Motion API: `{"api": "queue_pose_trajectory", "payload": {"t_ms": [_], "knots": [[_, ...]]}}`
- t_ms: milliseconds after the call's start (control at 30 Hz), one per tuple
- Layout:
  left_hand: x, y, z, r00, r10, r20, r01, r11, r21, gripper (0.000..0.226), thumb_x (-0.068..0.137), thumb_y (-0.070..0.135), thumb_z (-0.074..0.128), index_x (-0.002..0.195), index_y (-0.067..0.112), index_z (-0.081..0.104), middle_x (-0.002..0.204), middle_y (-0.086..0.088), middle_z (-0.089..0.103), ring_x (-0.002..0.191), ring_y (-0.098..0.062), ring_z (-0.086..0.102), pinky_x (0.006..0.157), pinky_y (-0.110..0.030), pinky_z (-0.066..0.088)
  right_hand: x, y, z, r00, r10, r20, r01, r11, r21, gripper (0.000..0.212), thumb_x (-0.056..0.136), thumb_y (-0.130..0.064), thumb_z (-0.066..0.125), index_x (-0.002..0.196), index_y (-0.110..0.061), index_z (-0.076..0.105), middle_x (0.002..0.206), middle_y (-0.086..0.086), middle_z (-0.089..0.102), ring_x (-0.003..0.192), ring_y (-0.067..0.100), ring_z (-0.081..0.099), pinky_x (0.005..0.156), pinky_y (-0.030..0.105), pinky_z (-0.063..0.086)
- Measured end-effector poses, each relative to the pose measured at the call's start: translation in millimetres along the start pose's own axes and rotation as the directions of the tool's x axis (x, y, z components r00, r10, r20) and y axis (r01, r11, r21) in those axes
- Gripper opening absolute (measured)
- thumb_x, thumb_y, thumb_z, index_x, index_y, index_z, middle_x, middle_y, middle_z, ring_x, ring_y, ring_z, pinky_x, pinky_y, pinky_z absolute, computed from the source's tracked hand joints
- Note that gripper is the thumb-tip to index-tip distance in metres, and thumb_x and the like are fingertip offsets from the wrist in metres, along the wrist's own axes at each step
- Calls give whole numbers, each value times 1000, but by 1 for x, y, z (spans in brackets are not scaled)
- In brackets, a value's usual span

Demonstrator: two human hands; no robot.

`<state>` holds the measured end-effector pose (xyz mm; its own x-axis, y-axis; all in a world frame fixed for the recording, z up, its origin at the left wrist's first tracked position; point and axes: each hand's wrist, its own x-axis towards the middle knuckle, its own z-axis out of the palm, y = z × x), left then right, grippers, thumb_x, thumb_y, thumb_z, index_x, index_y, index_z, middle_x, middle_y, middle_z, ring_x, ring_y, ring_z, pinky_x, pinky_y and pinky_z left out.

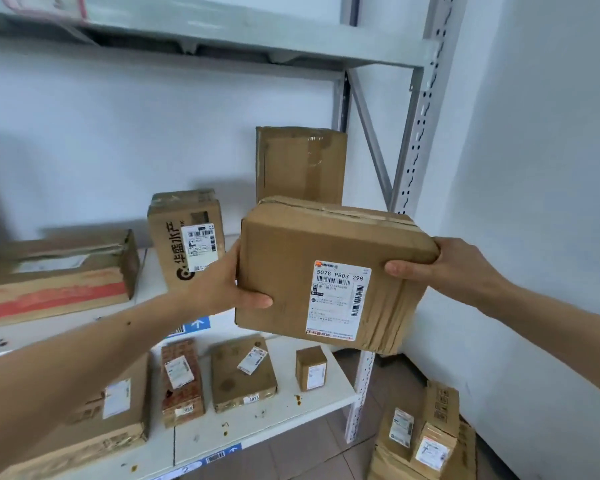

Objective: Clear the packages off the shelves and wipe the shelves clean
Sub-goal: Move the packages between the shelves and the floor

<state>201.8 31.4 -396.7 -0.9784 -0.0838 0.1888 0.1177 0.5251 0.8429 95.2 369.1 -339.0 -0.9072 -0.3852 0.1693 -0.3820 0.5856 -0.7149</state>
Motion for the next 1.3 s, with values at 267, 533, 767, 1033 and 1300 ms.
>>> {"api": "queue_pose_trajectory", "payload": {"t_ms": [267,533,767,1033,1300], "knots": [[-60,63,-93,970,90,-227,-70,993,94,98,63,17,93,140,36,34,127,18,58,114,0,56,94,-29,52,-11,-110,-14,975,-220,-41,222,974,44,71,49,-71,76,106,-30,69,97,-19,68,93,-4,59,70,16,44],[-123,114,-212,922,221,-317,-178,971,158,98,65,12,91,142,32,33,128,15,58,116,2,56,89,-20,50,-26,-243,-1,904,-410,-120,421,902,96,59,53,-72,76,99,-34,71,97,-14,73,93,6,67,72,22,48],[-187,144,-342,895,307,-324,-231,939,254,106,60,26,92,145,36,30,135,12,56,124,-9,55,99,-39,51,-43,-368,45,834,-499,-237,539,828,153,52,54,-73,72,86,-32,67,96,-11,71,95,13,66,91,40,53],[-238,168,-481,827,355,-436,-209,914,347,100,67,14,90,145,32,30,131,11,58,118,-7,59,92,-34,55,-27,-505,103,774,-537,-335,622,742,248,49,66,-73,73,91,-31,67,103,-9,70,101,16,66,92,43,54],[-246,167,-584,693,409,-593,-245,908,339,103,61,13,91,145,30,33,129,7,61,116,-10,61,95,-35,52,7,-624,149,729,-579,-367,683,652,329,41,73,-68,72,97,-34,67,106,-12,69,97,7,65,67,28,51]]}}
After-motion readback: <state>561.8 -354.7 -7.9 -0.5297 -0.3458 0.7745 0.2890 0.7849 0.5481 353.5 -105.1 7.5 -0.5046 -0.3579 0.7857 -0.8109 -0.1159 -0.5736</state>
